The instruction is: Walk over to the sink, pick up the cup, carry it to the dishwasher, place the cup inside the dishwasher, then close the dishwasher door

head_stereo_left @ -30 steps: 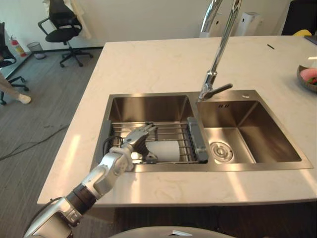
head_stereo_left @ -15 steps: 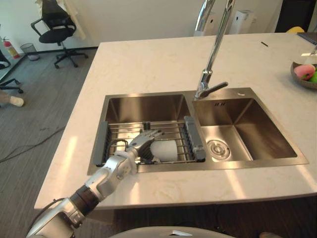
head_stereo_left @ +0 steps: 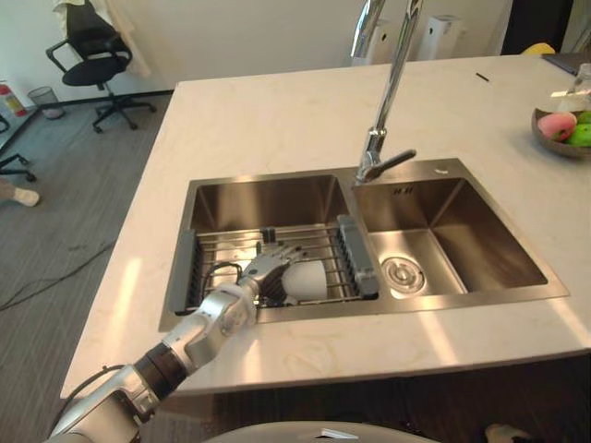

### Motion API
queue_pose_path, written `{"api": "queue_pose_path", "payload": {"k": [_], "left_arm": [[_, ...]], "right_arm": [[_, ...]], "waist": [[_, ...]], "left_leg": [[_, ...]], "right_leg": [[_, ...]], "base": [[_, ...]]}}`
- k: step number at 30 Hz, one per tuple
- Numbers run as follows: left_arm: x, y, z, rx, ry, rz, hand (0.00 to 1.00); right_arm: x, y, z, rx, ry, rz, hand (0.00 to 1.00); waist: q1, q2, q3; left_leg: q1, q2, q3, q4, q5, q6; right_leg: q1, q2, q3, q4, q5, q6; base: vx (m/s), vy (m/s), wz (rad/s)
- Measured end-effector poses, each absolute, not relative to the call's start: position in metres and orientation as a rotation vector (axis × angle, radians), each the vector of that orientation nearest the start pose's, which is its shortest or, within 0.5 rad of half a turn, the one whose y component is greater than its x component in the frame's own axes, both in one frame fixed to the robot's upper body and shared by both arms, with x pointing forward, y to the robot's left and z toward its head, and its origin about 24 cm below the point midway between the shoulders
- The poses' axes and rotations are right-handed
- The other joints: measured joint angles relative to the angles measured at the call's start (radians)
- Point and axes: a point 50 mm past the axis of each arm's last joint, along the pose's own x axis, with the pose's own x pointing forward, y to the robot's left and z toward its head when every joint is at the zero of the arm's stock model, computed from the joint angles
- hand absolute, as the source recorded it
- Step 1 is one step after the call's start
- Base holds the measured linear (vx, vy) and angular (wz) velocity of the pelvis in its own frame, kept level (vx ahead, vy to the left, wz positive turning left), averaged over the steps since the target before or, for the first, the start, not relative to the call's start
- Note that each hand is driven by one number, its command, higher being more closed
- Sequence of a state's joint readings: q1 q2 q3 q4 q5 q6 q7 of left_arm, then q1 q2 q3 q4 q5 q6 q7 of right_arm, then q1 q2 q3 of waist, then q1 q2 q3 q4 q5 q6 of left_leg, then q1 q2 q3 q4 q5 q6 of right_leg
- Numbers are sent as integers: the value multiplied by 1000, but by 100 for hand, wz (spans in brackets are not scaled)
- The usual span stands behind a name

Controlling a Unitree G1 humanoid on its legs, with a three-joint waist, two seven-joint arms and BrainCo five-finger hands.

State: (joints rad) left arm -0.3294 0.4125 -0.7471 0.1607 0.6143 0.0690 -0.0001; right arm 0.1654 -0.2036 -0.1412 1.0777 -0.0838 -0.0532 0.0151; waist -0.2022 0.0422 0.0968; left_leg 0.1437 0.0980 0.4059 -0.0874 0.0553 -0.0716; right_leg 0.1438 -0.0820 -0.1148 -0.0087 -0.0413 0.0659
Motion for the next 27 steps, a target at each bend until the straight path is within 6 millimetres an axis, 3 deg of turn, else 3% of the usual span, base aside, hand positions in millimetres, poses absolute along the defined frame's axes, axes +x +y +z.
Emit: {"api": "queue_pose_path", "payload": {"k": [15,27], "left_arm": [[276,92,24,1197,-92,-582,0],[277,95,27,1240,-140,-561,0]], "right_arm": [[53,-249,-158,-153,1175,-221,0],[54,-250,-156,-159,1155,-223,0]], "waist": [[-11,8,3],[-10,17,25]], "left_leg": [[15,1,25,0,-5,-3],[14,1,27,0,-9,-4]], "right_leg": [[-2,0,23,1,3,2],[-3,1,25,1,2,2]], "base": [[-7,-1,-5],[0,0,0]]}}
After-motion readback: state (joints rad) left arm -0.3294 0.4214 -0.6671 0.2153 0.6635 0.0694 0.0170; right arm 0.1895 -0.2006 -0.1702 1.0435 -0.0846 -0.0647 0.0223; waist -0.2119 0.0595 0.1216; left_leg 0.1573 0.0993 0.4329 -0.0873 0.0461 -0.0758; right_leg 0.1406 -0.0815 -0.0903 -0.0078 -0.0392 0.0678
